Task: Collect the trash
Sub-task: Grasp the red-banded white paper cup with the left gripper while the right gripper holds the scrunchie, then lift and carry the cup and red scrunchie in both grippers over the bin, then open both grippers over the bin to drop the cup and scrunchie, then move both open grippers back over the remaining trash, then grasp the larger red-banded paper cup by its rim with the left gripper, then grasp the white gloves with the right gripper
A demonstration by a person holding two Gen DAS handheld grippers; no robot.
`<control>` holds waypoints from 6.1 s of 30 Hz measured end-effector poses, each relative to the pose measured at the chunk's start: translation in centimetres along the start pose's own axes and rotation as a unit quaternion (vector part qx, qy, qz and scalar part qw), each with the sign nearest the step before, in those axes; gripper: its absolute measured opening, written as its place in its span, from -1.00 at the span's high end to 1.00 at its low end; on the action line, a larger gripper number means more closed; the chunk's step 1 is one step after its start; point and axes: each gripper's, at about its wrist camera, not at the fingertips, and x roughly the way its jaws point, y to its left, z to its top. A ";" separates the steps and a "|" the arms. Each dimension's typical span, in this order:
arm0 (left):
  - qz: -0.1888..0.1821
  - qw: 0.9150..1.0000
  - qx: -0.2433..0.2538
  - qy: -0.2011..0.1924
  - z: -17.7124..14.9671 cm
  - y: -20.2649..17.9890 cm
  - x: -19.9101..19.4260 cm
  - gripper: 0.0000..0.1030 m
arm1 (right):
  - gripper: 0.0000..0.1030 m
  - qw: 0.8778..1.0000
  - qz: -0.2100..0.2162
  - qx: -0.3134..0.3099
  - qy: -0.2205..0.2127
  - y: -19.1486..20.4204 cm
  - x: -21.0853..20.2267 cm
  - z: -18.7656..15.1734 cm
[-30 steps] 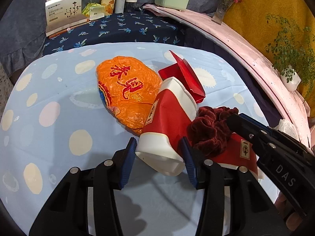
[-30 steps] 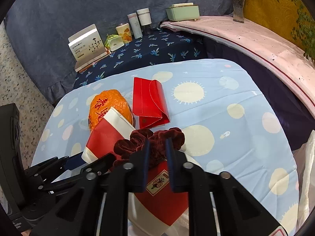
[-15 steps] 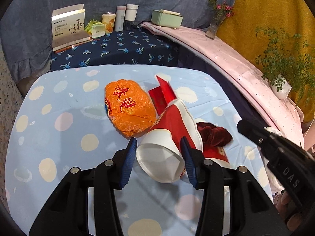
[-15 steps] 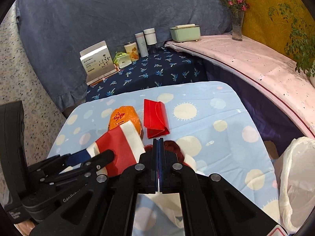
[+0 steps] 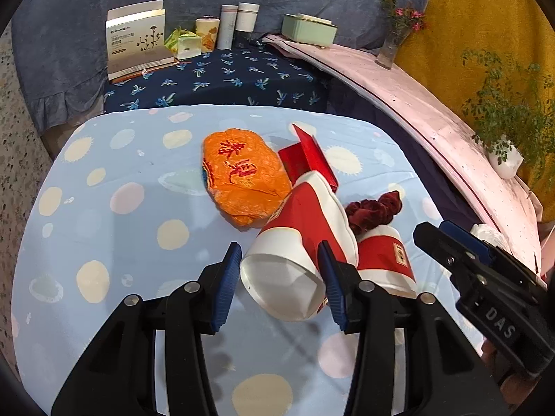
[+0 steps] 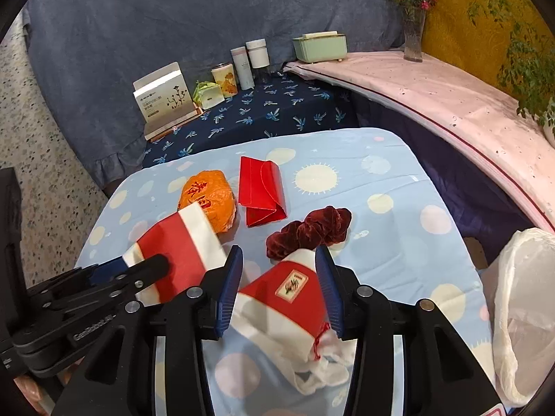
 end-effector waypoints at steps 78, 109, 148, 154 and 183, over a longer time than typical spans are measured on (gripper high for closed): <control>-0.139 0.962 0.232 0.023 -5.9 -36.7 0.5 0.01 | 0.76 0.963 -0.134 0.208 -0.109 -27.3 -19.9 -10.2; -0.086 0.982 0.167 -0.003 -4.0 -28.4 -0.9 -0.49 | 0.14 0.972 -0.122 0.172 -0.103 -21.9 -17.7 -7.8; -0.013 0.996 0.067 0.065 -4.1 -9.7 4.0 -0.81 | 0.05 0.996 -0.045 0.081 -0.013 -7.8 -7.9 -7.6; -0.033 0.996 0.050 0.072 -3.7 -9.0 4.9 -0.58 | 0.05 0.996 -0.043 0.077 0.000 -7.0 -6.3 -7.6; -0.052 0.998 0.022 0.035 -3.2 -3.4 1.1 0.92 | 0.05 0.998 0.001 0.035 0.055 -1.7 -0.4 -8.3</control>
